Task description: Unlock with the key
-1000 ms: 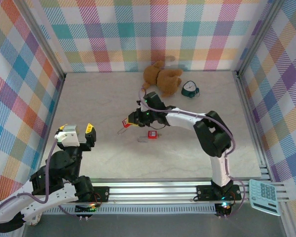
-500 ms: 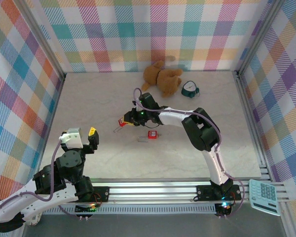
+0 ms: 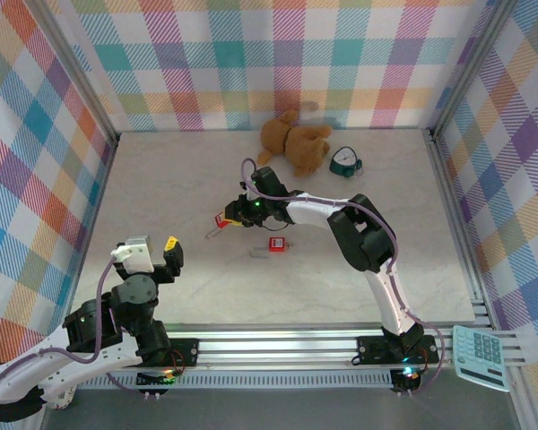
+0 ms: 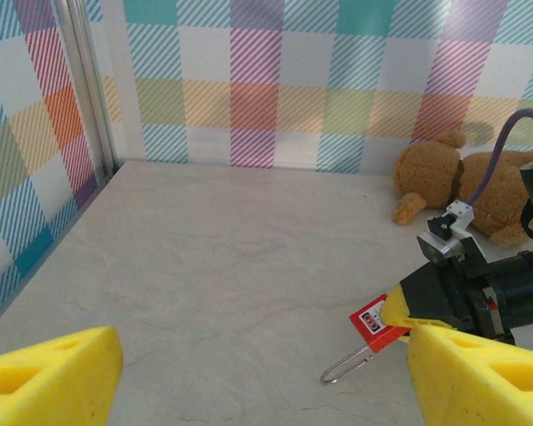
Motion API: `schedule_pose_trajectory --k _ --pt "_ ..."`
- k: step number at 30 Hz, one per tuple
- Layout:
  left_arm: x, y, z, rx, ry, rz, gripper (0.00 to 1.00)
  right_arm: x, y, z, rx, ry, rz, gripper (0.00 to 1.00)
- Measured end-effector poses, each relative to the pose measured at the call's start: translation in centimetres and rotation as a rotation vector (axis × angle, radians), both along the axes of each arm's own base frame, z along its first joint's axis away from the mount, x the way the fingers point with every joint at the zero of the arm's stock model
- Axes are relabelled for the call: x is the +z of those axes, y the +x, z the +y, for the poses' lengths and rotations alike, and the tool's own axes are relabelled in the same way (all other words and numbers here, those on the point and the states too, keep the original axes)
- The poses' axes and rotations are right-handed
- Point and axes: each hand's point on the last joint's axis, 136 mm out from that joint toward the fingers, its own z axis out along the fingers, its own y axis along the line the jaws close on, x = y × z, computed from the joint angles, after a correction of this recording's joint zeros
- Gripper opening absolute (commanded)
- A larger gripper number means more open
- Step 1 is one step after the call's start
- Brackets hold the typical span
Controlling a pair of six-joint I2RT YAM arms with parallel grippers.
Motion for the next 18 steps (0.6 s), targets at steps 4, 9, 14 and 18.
schedule_pose_trajectory --k 4,9,14,18 --pt "-0.1 -0.1 0.0 -0.005 -0.013 -0.002 0.83 -0.1 0.4 -0.2 0.001 0.006 0.004 0.17" --pt "-0.3 -0.1 0.1 -0.004 -0.022 -0.002 0.85 -1.5 1.1 -0.9 -0.014 -0.011 0.02 0.19" --pt "-0.1 -0.2 0.4 -0.003 -0.045 -0.011 0.85 -2.5 1.2 -1.3 -0.013 -0.018 0.046 0.21" --pt "-0.2 -0.4 0.6 -0.004 -0.061 -0.019 0.85 -2.6 1.5 -1.6 -0.016 -0.017 0.048 0.31"
